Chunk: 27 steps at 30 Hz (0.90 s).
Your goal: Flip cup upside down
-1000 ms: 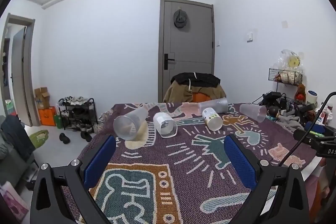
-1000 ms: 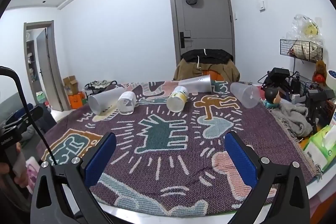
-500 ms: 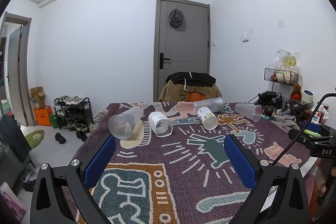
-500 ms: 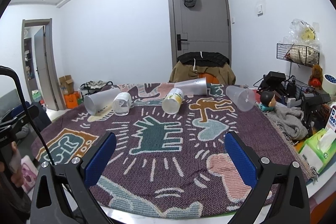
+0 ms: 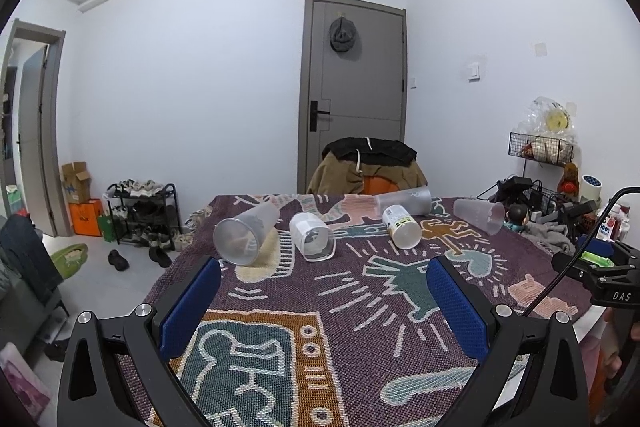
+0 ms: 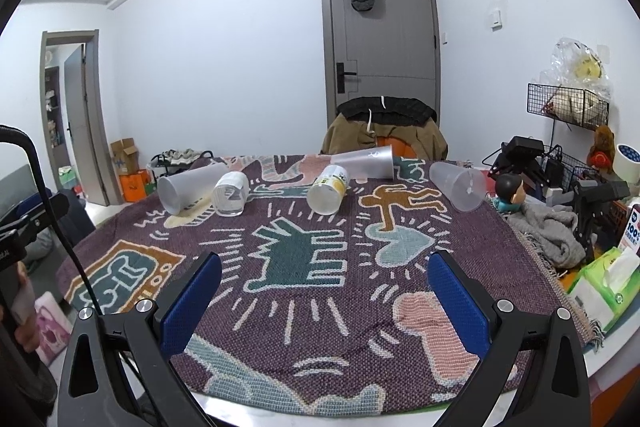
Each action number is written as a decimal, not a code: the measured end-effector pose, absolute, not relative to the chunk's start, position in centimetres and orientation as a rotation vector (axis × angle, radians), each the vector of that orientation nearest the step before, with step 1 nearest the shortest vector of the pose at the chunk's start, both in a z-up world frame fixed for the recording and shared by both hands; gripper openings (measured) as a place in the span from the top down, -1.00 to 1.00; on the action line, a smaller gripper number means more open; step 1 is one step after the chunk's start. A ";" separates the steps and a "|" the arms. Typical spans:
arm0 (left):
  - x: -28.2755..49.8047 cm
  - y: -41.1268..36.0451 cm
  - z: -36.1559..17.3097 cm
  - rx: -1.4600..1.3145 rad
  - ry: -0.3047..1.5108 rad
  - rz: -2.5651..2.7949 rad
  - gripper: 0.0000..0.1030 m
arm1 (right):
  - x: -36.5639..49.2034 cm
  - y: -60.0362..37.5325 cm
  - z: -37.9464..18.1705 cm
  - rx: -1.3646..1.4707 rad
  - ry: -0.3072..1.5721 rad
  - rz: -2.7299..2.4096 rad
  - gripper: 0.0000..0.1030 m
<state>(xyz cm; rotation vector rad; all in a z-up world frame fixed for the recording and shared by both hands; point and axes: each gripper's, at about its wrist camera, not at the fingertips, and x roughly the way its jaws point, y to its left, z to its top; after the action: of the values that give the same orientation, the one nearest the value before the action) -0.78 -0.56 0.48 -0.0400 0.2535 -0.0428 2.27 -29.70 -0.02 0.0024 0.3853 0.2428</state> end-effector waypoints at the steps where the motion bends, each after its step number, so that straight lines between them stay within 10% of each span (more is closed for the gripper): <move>1: -0.7 -0.6 0.5 -0.039 0.255 -0.041 -1.00 | 2.3 -29.7 -0.1 0.000 0.387 0.241 -1.00; 27: -0.4 -0.1 0.3 -0.040 0.269 -0.028 -1.00 | 2.2 -29.0 0.3 -0.022 0.360 0.240 -1.00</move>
<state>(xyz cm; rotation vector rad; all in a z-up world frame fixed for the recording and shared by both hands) -0.41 -0.05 0.27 -0.0401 0.2686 -0.0277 2.15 -29.03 0.26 -0.0221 0.3604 0.2401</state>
